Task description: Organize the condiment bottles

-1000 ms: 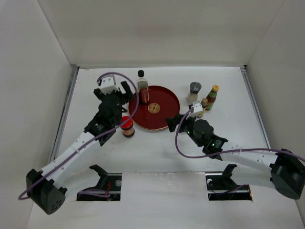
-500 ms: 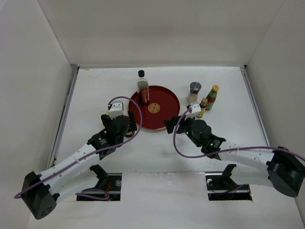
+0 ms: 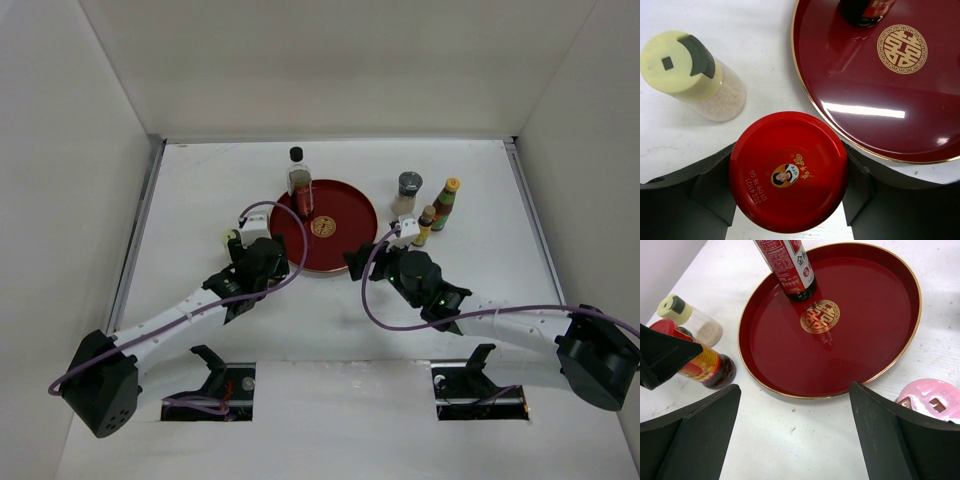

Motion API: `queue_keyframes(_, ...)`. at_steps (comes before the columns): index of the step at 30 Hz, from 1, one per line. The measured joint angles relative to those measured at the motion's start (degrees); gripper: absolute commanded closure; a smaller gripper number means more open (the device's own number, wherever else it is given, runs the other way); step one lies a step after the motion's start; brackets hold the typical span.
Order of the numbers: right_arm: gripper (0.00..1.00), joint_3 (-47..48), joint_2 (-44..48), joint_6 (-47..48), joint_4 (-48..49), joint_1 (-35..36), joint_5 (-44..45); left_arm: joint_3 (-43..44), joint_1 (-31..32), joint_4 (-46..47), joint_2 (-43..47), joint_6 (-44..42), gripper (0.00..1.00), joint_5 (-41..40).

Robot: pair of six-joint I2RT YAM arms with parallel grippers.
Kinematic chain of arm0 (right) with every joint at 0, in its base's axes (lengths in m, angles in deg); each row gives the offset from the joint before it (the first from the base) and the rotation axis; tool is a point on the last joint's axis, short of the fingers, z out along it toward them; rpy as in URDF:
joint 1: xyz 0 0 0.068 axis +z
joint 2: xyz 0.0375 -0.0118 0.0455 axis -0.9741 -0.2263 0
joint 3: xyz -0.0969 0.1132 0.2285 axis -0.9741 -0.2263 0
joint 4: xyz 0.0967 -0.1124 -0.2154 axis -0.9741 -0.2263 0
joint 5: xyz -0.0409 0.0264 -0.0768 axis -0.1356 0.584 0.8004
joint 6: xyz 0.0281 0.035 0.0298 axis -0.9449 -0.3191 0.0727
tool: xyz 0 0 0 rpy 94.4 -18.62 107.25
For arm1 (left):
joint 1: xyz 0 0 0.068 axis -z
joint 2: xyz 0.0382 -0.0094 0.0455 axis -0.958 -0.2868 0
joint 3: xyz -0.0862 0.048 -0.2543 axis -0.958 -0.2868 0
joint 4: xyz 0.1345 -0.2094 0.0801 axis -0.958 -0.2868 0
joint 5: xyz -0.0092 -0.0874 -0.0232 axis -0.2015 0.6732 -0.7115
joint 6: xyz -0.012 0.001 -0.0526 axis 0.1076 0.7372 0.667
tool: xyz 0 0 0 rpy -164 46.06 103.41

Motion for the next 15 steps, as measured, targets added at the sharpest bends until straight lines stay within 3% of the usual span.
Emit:
queue_keyframes(4,0.04,0.0,0.0,0.0,0.0,-0.3,0.0,0.0,-0.1,-0.4,0.5,-0.2,0.68,0.3)
queue_keyframes(10,0.04,0.0,0.0,0.0,0.0,-0.3,0.0,4.4,1.2,-8.2,3.9,-2.3,0.69,0.0)
queue_keyframes(15,0.04,0.0,0.0,0.0,0.0,-0.3,0.0,11.4,1.1,-6.2,2.4,-4.5,0.69,-0.3)
